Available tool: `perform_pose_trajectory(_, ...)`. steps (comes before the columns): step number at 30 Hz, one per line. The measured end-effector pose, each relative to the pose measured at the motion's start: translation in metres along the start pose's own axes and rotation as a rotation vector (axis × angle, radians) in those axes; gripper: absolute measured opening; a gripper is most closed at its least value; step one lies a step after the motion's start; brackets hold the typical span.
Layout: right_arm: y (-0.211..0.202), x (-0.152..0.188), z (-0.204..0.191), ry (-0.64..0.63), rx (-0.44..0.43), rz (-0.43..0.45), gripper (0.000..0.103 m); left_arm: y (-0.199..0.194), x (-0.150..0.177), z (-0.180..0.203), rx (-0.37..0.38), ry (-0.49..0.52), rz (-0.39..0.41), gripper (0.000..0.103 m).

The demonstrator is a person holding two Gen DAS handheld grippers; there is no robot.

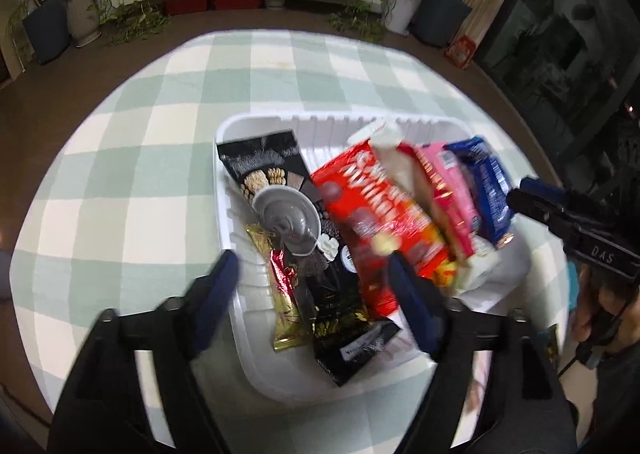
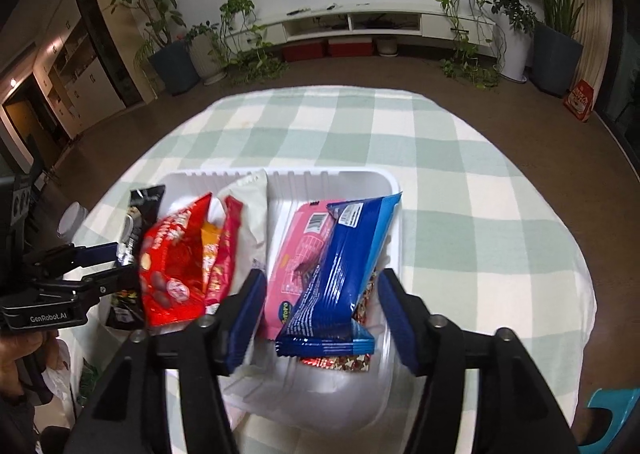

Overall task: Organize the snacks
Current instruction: 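Open both tools to drop the packets into the tray, then withdraw both tools from the tray toward the remaining snacks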

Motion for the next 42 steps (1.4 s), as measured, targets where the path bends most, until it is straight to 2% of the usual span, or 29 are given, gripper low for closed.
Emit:
perform_pose_trajectory(2,-0.013,0.0,0.001,0.031,-0.026,0.018,0.074,-0.016,-0.002,0.001,0.006,-0.011,0.034,0.089)
perform_pose_trajectory(3,-0.018,0.001,0.001,0.044,-0.04,0.026,0.079,-0.025,-0.003,0.002,0.008,-0.014,0.05,0.098)
perform_pose_trajectory(4,-0.029,0.002,0.001,0.066,-0.067,0.041,0.082,-0.037,-0.002,0.003,0.014,-0.019,0.075,0.103)
perform_pose_trajectory(9,-0.082,0.016,0.0,0.183,-0.234,0.133,0.1,-0.091,0.022,0.001,0.045,-0.059,0.191,0.103)
perform_pose_trajectory(11,-0.106,0.031,0.003,0.235,-0.289,0.169,0.102,-0.112,0.044,-0.001,0.044,-0.075,0.23,0.103)
perform_pose_trajectory(15,-0.139,0.082,0.005,0.305,-0.347,0.213,0.102,-0.134,0.103,-0.004,0.052,-0.151,0.252,0.103)
perform_pose_trajectory(18,-0.148,0.127,0.005,0.366,-0.36,0.224,0.102,-0.136,0.153,-0.002,0.053,-0.226,0.25,0.103)
perform_pose_trajectory(21,-0.151,0.161,0.003,0.42,-0.359,0.235,0.103,-0.123,0.195,0.008,0.067,-0.268,0.221,0.103)
perform_pose_trajectory(24,-0.157,0.173,-0.011,0.403,-0.391,0.258,0.103,-0.106,0.22,0.017,0.049,-0.266,0.163,0.103)
perform_pose_trajectory(28,-0.152,0.183,-0.023,0.313,-0.322,0.259,0.101,-0.109,0.221,0.029,0.009,-0.209,0.168,0.103)
perform_pose_trajectory(30,-0.154,0.185,-0.02,0.322,-0.323,0.269,0.101,-0.104,0.221,0.025,0.009,-0.22,0.155,0.103)
perform_pose_trajectory(34,-0.153,0.185,-0.009,0.362,-0.319,0.271,0.101,-0.086,0.218,0.006,0.012,-0.277,0.067,0.102)
perform_pose_trajectory(38,-0.153,0.186,-0.009,0.351,-0.313,0.274,0.101,-0.09,0.207,-0.007,0.022,-0.309,0.089,0.101)
perform_pose_trajectory(42,-0.15,0.187,-0.015,0.296,-0.288,0.275,0.101,-0.088,0.201,-0.003,0.003,-0.269,0.066,0.101)
Point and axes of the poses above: each gripper's, at about its wrist camera, not at the fingertips, and y roughly the way its jaws point, z to its right, x to its underside, the point moved 10 cm from there along y, roughly the way its jaws point, and after that the axes turned 8 degrees about y, right-handed, at the moved point
